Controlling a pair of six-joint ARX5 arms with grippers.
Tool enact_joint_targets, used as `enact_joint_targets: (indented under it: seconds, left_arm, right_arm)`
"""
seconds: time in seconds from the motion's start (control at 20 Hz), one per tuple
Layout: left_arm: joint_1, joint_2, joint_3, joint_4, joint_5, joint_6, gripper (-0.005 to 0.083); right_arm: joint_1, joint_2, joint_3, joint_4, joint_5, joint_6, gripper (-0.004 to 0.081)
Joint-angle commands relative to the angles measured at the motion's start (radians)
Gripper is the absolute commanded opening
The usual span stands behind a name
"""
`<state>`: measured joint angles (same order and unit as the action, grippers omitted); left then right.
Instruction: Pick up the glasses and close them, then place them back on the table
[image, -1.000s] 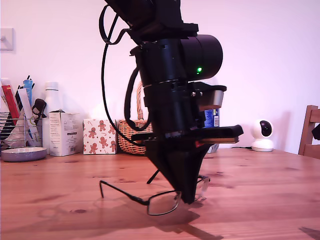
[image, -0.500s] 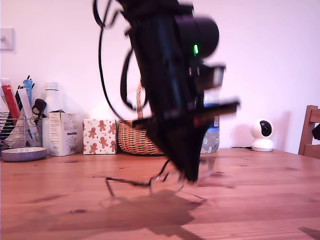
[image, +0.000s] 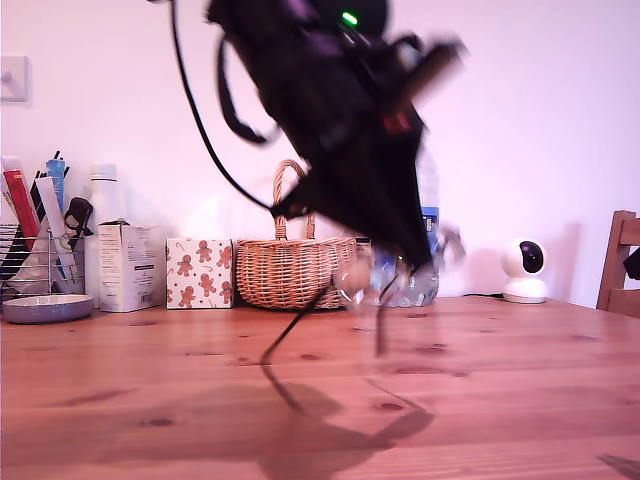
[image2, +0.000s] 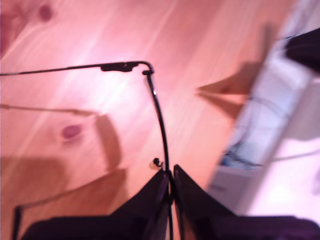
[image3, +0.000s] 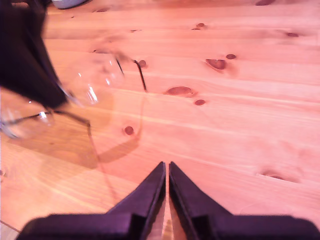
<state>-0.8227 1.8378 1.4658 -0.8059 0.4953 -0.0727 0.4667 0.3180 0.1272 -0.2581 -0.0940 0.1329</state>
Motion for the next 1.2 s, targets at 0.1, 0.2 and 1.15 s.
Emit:
enact_joint_targets:
  seconds: [0.1,0.2,1.15]
  left_arm:
    - [0.087,-0.032,0.014,-0.037,0.253,0.066,-0.0021]
    - [0.14,-0.032,0.014,-0.058,0.383,0.118,-0.0021]
    - [0.366,0.088,-0.079,-0.379,1.144,0.789,-0.0022]
  right_arm:
    - [0.003,0.004,-0.008,0.021,0.001,-0.006,-0.0012]
    - [0.003,0.004,-0.008,0.032,0.001,-0.009,-0.0012]
    - [0.037,0.02,-0.005,0.397,-0.152,-0.081,0.0269]
